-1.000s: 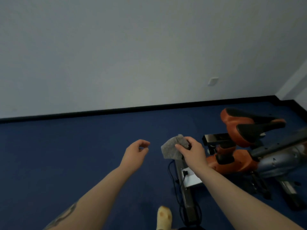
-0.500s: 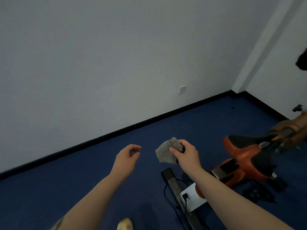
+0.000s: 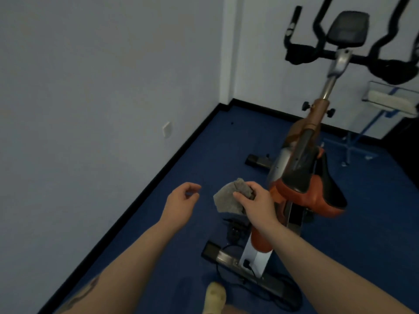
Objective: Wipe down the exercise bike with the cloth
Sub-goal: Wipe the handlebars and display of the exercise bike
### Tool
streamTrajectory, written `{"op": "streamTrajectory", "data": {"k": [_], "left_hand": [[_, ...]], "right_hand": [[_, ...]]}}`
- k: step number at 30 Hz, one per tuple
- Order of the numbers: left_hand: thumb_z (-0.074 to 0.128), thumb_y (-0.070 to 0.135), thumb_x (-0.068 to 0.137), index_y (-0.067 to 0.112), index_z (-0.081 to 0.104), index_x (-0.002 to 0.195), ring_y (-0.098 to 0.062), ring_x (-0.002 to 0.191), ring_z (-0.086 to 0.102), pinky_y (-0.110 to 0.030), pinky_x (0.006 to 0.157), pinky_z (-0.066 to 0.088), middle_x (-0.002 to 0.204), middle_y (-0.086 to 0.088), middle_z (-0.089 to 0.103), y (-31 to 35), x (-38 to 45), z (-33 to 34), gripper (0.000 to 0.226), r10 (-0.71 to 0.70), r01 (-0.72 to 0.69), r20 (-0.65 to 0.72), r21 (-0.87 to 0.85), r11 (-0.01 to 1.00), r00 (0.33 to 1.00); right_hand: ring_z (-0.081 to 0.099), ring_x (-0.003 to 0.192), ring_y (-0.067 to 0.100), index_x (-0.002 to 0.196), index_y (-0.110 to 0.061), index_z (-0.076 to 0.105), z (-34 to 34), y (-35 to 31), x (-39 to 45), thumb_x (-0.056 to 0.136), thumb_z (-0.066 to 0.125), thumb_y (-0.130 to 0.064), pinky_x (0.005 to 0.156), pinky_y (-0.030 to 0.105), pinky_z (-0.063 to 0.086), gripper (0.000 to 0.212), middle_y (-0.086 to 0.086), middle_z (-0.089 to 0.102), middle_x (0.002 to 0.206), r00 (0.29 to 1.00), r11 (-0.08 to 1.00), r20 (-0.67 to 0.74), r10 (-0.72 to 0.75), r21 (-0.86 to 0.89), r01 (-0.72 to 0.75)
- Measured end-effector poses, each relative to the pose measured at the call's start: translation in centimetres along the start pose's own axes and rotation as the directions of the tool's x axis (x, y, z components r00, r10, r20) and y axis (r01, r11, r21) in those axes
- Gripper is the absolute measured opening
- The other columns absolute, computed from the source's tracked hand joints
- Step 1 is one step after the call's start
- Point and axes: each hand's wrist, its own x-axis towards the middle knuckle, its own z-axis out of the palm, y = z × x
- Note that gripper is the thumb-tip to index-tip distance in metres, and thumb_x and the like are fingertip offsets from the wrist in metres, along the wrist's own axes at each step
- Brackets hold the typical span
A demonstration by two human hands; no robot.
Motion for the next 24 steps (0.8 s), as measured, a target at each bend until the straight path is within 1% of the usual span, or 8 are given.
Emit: {"op": "streamTrajectory", "data": {"k": [2, 5, 7, 12, 15, 18, 21, 24], "left_hand": [[0.057, 0.011, 0.095, 0.027, 0.064, 0.106, 0.000, 0.094, 0.058, -0.010, 0.075, 0.041, 0.107, 0.011, 0.064, 0.5, 3.3, 0.6, 0.020, 0.047, -0.047, 0.050, 0.000, 0.999, 0.998], [0.058, 0.010, 0.095, 0.032, 0.063, 0.101, 0.003, 0.095, 0.058, -0.007, 0.073, 0.040, 0.106, 0.014, 0.064, 1.3, 7.3, 1.1, 0.024, 0.067, -0.066, 0.094, -0.019, 0.998, 0.993], [0.058, 0.010, 0.094, 0.034, 0.063, 0.099, 0.003, 0.095, 0.058, -0.007, 0.073, 0.040, 0.105, 0.015, 0.064, 1.8, 10.0, 1.2, 0.025, 0.088, -0.088, 0.141, -0.005, 0.996, 0.986], [0.058, 0.009, 0.094, 0.028, 0.064, 0.102, 0.003, 0.093, 0.057, -0.006, 0.073, 0.040, 0.102, 0.016, 0.063, 3.0, 16.5, 1.5, 0.022, 0.127, -0.128, 0.178, -0.010, 0.992, 0.976], [0.059, 0.010, 0.094, 0.029, 0.064, 0.102, 0.004, 0.092, 0.057, -0.002, 0.070, 0.041, 0.103, 0.015, 0.063, 2.9, 19.3, 1.5, 0.022, 0.128, -0.136, 0.253, 0.015, 0.991, 0.959], [0.059, 0.009, 0.094, 0.029, 0.064, 0.101, 0.003, 0.091, 0.057, 0.000, 0.069, 0.040, 0.103, 0.012, 0.064, 2.9, 24.1, 1.1, 0.022, 0.136, -0.143, 0.284, 0.004, 0.990, 0.949], [0.058, 0.011, 0.095, 0.030, 0.063, 0.102, 0.004, 0.093, 0.057, -0.003, 0.069, 0.042, 0.104, 0.015, 0.063, 3.0, 29.8, 0.6, 0.022, 0.152, -0.161, 0.350, -0.004, 0.987, 0.924], [0.057, 0.012, 0.095, 0.032, 0.063, 0.103, 0.003, 0.093, 0.058, -0.008, 0.071, 0.043, 0.106, 0.015, 0.063, 2.9, 35.5, -0.7, 0.022, 0.176, -0.198, 0.427, 0.007, 0.980, 0.887]], "right_hand": [[0.066, 0.086, 0.011, 0.094, -0.027, 0.065, -0.1, 0.2, 2.0, 0.088, 0.071, -0.024, 0.073, 0.035, 0.056, 0.009, -0.007, 0.069, 0.090, 0.999, 1.000, -0.052, 0.016, 0.007, -0.016], [0.064, 0.084, 0.003, 0.092, -0.033, 0.064, -0.2, 0.3, 4.9, 0.088, 0.072, -0.025, 0.067, 0.022, 0.050, 0.012, -0.012, 0.068, 0.088, 0.994, 0.999, -0.108, 0.034, 0.000, -0.034], [0.064, 0.083, 0.001, 0.092, -0.034, 0.065, -0.1, 0.1, 6.9, 0.087, 0.073, -0.024, 0.066, 0.018, 0.048, 0.013, -0.014, 0.068, 0.088, 0.990, 0.999, -0.133, 0.045, 0.020, -0.043], [0.065, 0.086, 0.006, 0.094, -0.031, 0.064, 0.2, -0.6, 11.9, 0.088, 0.072, -0.023, 0.073, 0.027, 0.055, 0.012, -0.010, 0.069, 0.091, 0.977, 0.997, -0.199, 0.079, 0.035, -0.074], [0.065, 0.085, 0.006, 0.094, -0.031, 0.065, 0.7, -0.6, 14.2, 0.088, 0.072, -0.024, 0.072, 0.026, 0.055, 0.011, -0.010, 0.069, 0.090, 0.969, 0.995, -0.226, 0.104, 0.028, -0.100], [0.065, 0.085, 0.007, 0.096, -0.028, 0.066, 1.6, -0.9, 17.7, 0.087, 0.072, -0.023, 0.072, 0.026, 0.054, 0.011, -0.009, 0.069, 0.090, 0.954, 0.991, -0.267, 0.136, 0.048, -0.128], [0.064, 0.083, 0.004, 0.094, -0.030, 0.066, 3.0, -1.3, 22.1, 0.087, 0.072, -0.022, 0.068, 0.021, 0.050, 0.013, -0.011, 0.068, 0.088, 0.926, 0.988, -0.345, 0.155, 0.066, -0.141], [0.064, 0.085, 0.008, 0.095, -0.028, 0.066, 5.3, -1.8, 26.0, 0.088, 0.072, -0.021, 0.072, 0.027, 0.053, 0.012, -0.009, 0.068, 0.089, 0.891, 0.981, -0.411, 0.193, 0.107, -0.163]]}}
